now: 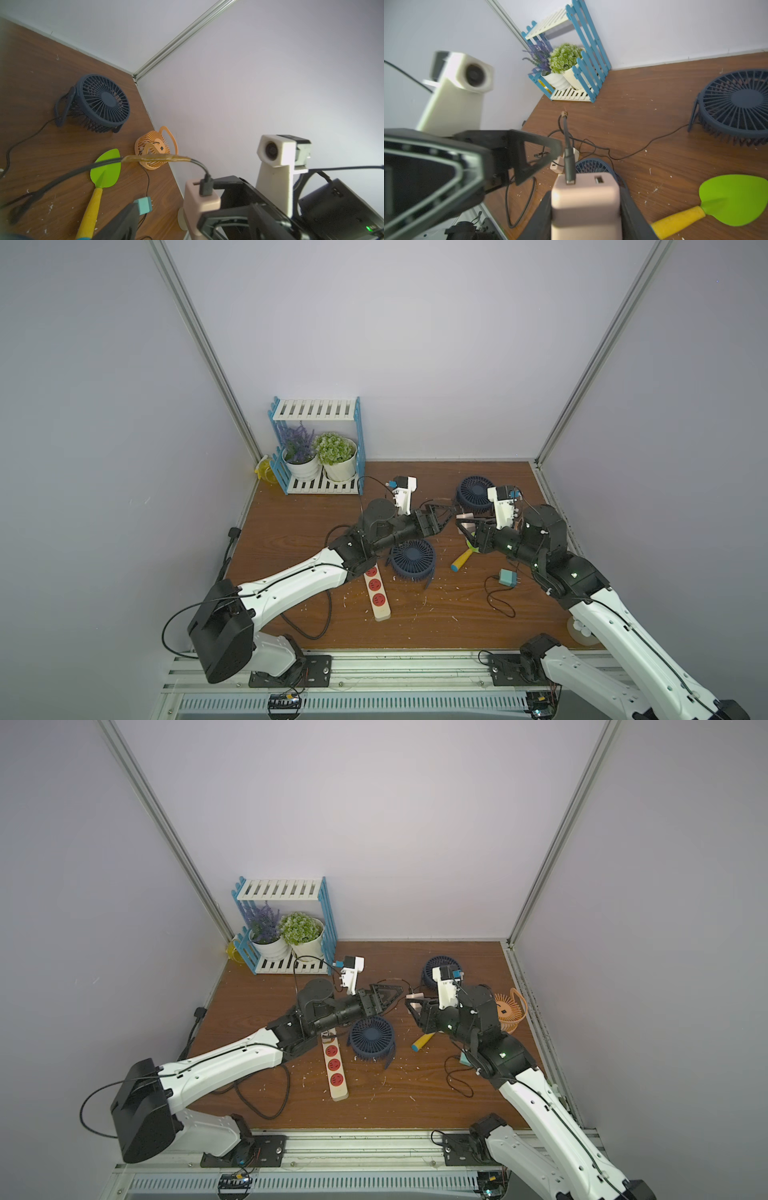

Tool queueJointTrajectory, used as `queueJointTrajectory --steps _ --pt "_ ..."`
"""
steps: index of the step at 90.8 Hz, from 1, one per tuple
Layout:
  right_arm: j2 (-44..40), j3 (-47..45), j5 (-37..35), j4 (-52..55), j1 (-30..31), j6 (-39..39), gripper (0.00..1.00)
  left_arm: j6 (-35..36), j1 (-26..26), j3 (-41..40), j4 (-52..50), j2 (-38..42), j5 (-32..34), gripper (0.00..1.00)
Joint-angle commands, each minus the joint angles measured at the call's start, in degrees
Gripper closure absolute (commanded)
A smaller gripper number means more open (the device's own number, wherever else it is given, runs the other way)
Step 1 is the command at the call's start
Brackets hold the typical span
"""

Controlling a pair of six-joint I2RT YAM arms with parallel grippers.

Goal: Plug the desk fan into the power strip
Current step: Pick up the plug from the center of the board.

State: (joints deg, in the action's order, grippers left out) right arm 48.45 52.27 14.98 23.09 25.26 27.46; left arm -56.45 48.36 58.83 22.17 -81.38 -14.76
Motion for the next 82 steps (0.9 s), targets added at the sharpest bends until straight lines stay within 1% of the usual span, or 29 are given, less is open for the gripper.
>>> queueJointTrajectory --steps 1,6,24,35,41,51,60,66,79,82 --pt "-0.7 -0.8 2.6 -4.3 0.1 -0.4 0.84 -3.7 0.5 2.2 1.7 -1.3 0.5 0.15" --pt "-0.7 -1.4 3.7 -4.5 0.2 -0.8 0.84 -4.3 0.5 3.0 1.7 -1.9 0.6 0.16" --pt "-1.2 -3.4 4.0 -4.2 0.5 -2.3 0.84 -4.5 0.5 4.4 1.8 -2.3 2.5 0.16" --pt "-1.1 -3.8 4.2 -3.6 0.7 -3.0 0.84 -4.0 0.5 5.2 1.7 -2.8 3.0 0.18" --pt "-1.1 -3.8 4.6 -3.6 0.8 -3.4 0.84 -4.4 0.5 5.7 1.6 -3.5 2.6 0.21" --pt "-1.1 -3.7 5.0 -3.4 0.9 -3.9 0.84 -5.5 0.5 6.3 1.5 -4.9 1.8 0.28" --pt "-0.9 -3.9 5.5 -3.2 1.0 -4.2 0.84 -5.4 0.5 6.9 1.5 -5.2 1.7 0.4" --pt "-0.8 -4.2 5.8 -3.1 1.1 -4.6 0.84 -5.2 0.5 7.2 1.5 -5.3 1.9 0.45" --pt "-0.2 -4.7 6.9 -3.0 1.5 -5.5 0.84 -5.1 0.5 7.6 0.8 -5.8 2.5 0.62" --pt "-0.1 -4.8 7.3 -2.9 1.5 -5.8 0.84 -5.2 0.5 7.6 0.8 -6.0 2.4 0.69"
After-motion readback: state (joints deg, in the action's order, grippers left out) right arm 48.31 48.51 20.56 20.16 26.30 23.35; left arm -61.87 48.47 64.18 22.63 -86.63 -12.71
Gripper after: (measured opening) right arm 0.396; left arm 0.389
